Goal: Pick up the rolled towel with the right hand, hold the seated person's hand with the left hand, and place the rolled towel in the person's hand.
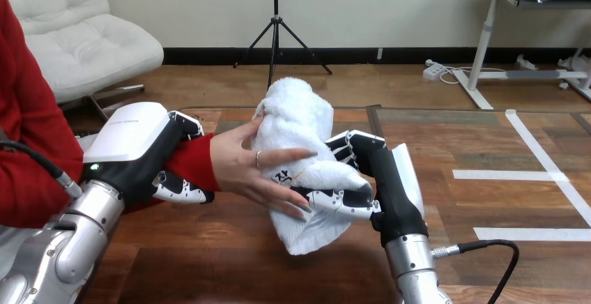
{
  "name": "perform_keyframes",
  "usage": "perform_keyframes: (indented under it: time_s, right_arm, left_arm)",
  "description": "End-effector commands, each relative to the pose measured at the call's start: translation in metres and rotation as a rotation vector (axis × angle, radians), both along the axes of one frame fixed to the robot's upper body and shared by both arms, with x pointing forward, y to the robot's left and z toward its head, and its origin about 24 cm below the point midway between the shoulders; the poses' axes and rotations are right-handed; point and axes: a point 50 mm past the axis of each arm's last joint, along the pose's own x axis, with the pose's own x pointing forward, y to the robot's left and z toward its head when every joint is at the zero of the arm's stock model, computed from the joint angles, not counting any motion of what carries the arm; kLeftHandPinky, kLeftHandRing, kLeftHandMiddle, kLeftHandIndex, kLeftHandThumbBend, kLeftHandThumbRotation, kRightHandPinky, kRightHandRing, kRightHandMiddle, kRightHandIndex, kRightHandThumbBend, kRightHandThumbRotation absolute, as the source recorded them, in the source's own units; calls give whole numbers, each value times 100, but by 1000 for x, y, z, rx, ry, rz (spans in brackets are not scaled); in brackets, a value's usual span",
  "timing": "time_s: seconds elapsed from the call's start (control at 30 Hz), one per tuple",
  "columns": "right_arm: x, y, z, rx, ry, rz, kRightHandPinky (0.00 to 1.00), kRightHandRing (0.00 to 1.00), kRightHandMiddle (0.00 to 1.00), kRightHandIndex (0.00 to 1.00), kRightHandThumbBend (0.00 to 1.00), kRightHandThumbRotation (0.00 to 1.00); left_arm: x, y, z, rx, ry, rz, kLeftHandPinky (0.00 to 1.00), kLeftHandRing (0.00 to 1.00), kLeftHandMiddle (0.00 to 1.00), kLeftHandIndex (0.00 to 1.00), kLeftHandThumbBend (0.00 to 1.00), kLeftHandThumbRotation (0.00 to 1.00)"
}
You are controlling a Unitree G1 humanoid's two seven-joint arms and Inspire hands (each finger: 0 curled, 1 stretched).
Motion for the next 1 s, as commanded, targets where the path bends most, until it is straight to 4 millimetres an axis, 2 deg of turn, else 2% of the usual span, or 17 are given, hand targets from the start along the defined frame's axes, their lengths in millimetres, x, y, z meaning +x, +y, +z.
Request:
perform_keyframes:
  time_s: [0.0, 0.97]
  right_arm:
    - [22, 33, 56, 62, -248, 132, 27, 33, 39, 44, 72, 0]
    - [22, 28, 53, 56, -221, 146, 28, 34, 39, 44, 71, 0]
  left_arm:
    - [18, -22, 72, -77, -310, -92, 30, 34, 38, 38, 78, 0]
    - [16, -22, 70, -85, -299, -89, 31, 35, 38, 38, 77, 0]
